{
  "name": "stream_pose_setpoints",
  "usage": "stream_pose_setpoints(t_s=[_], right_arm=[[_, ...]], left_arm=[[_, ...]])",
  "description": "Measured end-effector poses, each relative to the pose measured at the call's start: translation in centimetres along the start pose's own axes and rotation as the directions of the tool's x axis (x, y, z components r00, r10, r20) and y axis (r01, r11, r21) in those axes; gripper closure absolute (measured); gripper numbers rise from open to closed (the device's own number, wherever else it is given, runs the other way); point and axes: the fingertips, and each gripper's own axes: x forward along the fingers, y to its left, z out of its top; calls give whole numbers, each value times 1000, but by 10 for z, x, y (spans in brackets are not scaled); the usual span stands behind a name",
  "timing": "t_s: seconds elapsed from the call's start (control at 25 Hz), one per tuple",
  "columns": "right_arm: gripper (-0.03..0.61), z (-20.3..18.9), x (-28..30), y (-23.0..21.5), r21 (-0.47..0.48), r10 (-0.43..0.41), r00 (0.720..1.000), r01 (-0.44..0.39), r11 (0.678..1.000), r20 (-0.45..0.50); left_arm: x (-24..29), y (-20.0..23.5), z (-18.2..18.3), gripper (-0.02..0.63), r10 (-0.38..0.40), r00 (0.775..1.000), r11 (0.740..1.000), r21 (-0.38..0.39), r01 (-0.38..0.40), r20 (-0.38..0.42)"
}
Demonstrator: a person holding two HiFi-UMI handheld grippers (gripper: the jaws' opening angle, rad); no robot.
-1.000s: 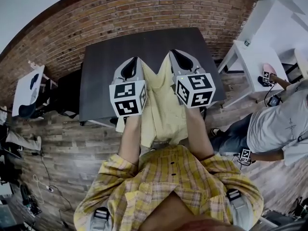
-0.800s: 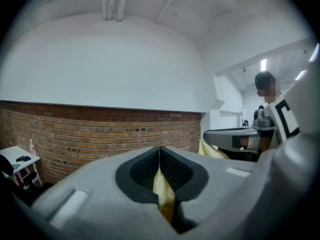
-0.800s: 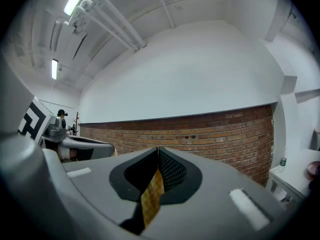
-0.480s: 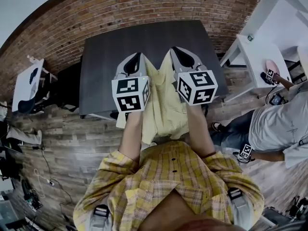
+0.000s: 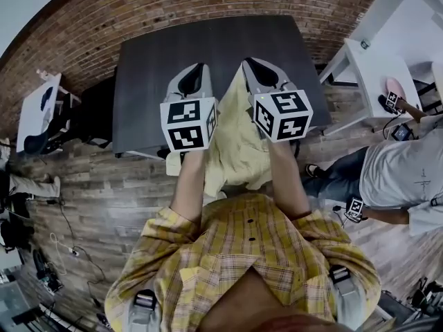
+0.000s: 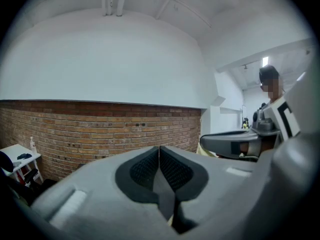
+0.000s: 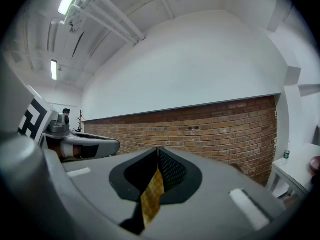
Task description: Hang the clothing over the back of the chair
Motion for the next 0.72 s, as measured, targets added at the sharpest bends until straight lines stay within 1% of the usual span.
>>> stream_pose_setpoints(t_s=[0.52, 0.72], right_arm=[[551, -5, -5, -3, -7, -8, 1000, 8, 1000, 7], [551, -4, -9, -2, -9, -7, 1000, 7, 1000, 12]], left_arm=[[-1, -8, -7, 609, -8, 1000, 1000, 2, 8, 3], [-5, -12, -2, 609, -5, 1000, 1000, 2, 5, 24]])
